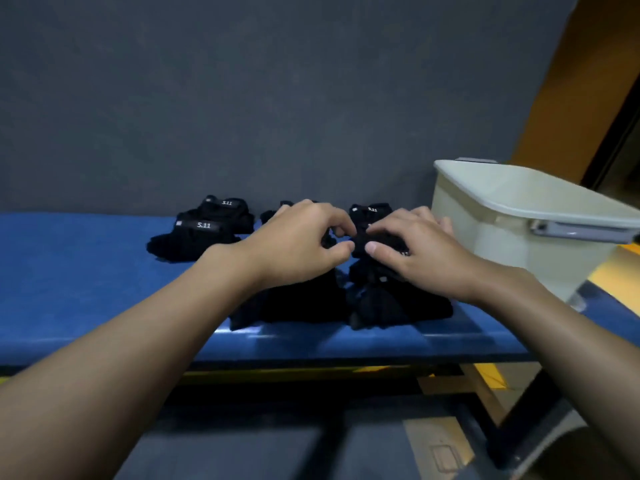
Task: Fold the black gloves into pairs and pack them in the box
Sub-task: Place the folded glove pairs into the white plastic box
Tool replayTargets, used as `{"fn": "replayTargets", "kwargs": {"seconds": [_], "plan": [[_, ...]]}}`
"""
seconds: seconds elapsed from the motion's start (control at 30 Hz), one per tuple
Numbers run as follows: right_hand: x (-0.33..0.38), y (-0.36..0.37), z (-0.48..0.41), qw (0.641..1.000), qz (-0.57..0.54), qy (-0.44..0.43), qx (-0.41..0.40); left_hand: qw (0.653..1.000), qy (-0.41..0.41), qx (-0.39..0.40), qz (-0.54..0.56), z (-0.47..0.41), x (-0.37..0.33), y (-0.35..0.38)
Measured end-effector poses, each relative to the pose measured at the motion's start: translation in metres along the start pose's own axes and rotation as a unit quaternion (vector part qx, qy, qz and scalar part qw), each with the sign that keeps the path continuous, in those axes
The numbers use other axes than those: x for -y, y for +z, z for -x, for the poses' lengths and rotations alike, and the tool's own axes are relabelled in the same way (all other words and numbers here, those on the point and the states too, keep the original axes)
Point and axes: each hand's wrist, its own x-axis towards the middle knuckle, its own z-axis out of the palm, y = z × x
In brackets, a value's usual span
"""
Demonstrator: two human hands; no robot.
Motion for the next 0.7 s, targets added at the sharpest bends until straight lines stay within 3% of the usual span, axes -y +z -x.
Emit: {"fn": "replayTargets", "kwargs": {"seconds": [0.3, 0.43, 0.7], "plan": [[-0.028, -0.031, 0.063, 0.988, -0.12, 0.081, 0.057, 0.998, -0.021, 0.034, -0.047, 0.004, -0.039, 0.029], [-0.03, -0.024, 0.072, 0.981, -0.119, 0.122, 0.094, 0.996, -0.02, 0.038, -0.079, 0.002, -0.038, 0.04], [-0.045, 0.001, 0.068, 0.971, -0.133, 0.177, 0.088, 0.99, 0.002, 0.044, -0.137, 0.0, -0.044, 0.066]]}}
